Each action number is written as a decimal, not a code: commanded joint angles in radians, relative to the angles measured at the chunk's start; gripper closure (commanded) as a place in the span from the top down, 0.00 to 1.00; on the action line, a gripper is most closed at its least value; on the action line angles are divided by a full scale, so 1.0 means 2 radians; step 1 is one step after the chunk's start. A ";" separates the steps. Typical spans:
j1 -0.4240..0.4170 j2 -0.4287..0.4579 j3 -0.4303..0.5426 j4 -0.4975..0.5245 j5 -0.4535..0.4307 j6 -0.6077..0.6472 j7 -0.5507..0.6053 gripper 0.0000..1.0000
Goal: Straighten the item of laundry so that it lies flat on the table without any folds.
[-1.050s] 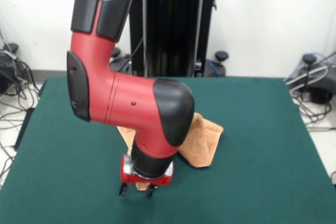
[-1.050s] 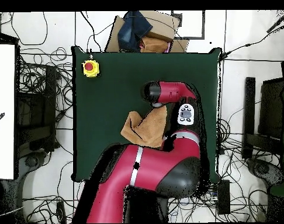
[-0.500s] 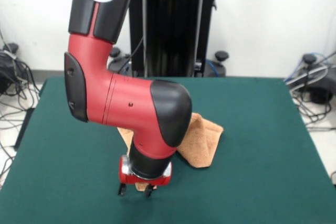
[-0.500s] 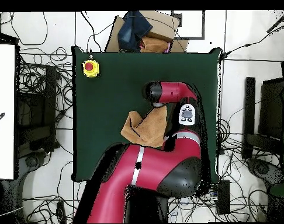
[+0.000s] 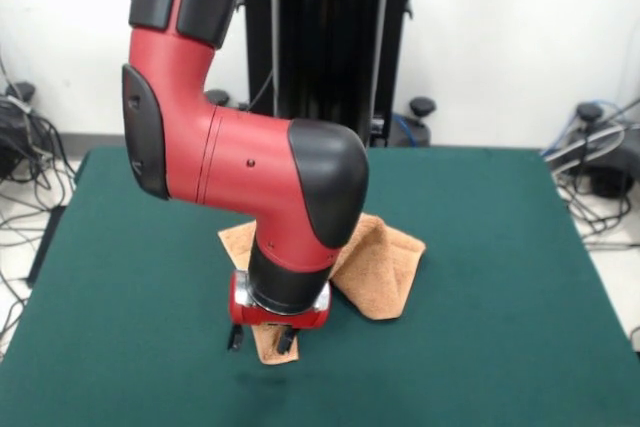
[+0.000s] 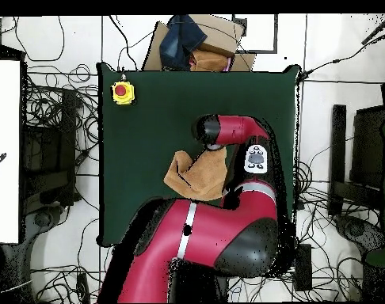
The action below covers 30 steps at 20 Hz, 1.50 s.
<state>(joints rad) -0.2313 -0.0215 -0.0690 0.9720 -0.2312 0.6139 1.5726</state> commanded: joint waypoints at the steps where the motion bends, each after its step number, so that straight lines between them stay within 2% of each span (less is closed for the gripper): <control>1: -0.001 0.005 0.029 0.058 -0.013 -0.042 0.045 1.00; 12: 0.006 0.024 0.017 0.047 -0.013 -0.055 0.061 1.00; 24: 0.003 0.064 0.032 -0.026 -0.004 -0.006 0.023 1.00; 30: 0.006 0.054 0.026 -0.017 0.000 0.005 0.031 1.00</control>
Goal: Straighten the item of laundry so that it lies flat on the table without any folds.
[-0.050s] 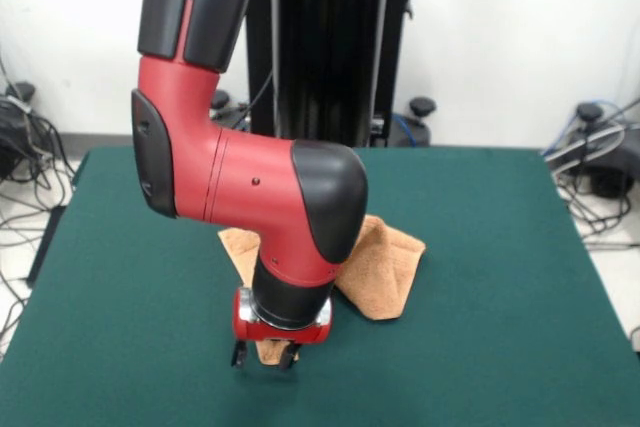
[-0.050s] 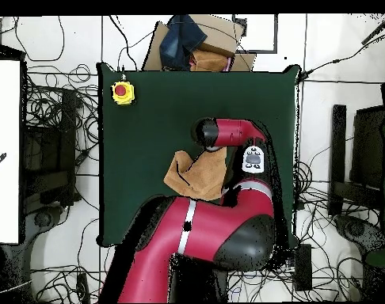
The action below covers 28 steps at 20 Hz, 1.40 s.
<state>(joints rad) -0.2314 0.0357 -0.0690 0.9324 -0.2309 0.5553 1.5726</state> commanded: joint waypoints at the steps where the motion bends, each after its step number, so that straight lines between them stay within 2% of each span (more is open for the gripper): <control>1: 0.005 0.027 0.027 0.001 0.000 0.035 0.031 1.00; 6: 0.003 0.026 0.029 0.003 0.001 0.035 0.030 1.00; 8: 0.001 0.014 0.031 0.026 0.002 0.027 0.033 1.00; 12: -0.003 -0.038 0.031 0.120 -0.006 -0.006 0.042 1.00; 15: -0.002 -0.051 0.026 0.151 -0.005 -0.020 0.060 1.00; 23: -0.009 -0.057 0.030 0.181 -0.012 -0.051 0.058 1.00; 28: -0.008 -0.051 0.027 0.176 -0.014 -0.060 0.055 1.00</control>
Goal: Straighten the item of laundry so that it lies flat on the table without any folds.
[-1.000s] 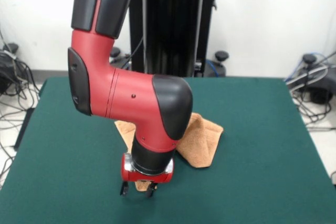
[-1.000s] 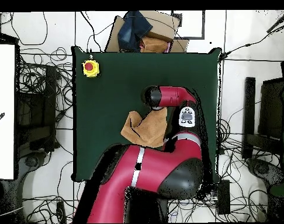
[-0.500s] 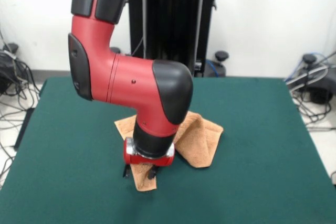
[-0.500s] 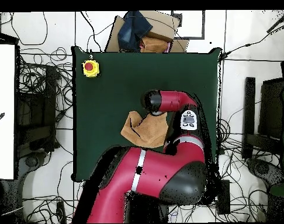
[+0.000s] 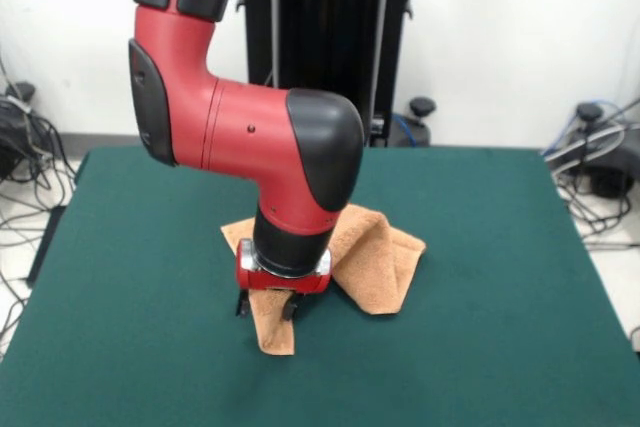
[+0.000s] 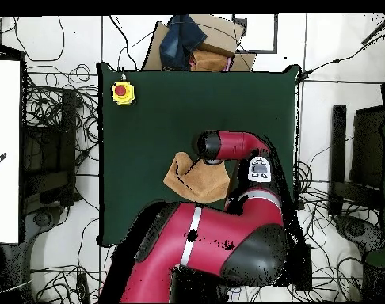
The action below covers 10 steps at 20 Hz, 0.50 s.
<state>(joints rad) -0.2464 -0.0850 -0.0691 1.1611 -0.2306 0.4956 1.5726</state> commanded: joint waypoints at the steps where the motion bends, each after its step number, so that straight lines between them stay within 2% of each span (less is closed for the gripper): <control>1: 0.000 0.011 0.027 0.060 -0.014 -0.033 0.055 1.00; 10: 0.008 0.030 0.018 0.035 -0.018 -0.045 0.052 1.00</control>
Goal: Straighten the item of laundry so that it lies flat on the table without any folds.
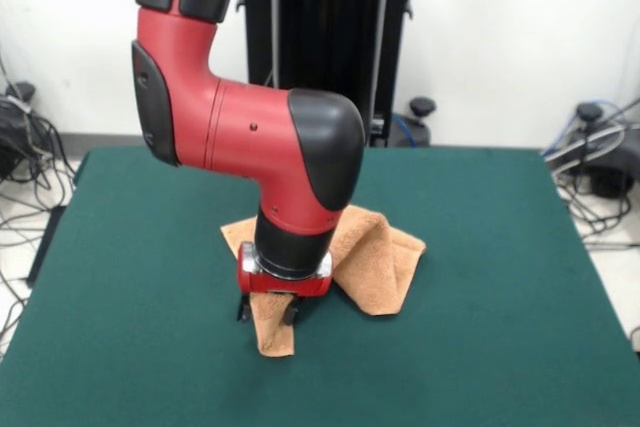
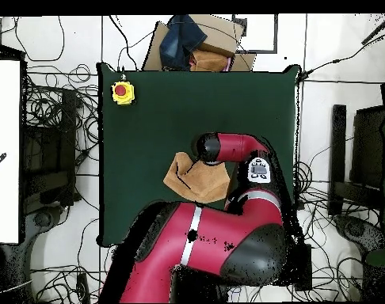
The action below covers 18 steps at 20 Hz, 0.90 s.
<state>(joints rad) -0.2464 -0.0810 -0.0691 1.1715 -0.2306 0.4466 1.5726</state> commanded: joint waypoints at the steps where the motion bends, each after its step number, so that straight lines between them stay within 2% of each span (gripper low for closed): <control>1: 0.008 0.027 0.018 0.030 -0.018 -0.021 0.051 1.00; 12: 0.005 0.028 0.021 0.028 -0.018 -0.022 0.048 1.00; 13: 0.005 0.028 0.021 0.030 -0.019 -0.024 0.048 0.00; 18: 0.004 0.028 0.021 0.030 -0.018 -0.025 0.048 0.00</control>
<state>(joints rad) -0.2460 -0.0768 -0.0697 1.1715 -0.2306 0.4462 1.5726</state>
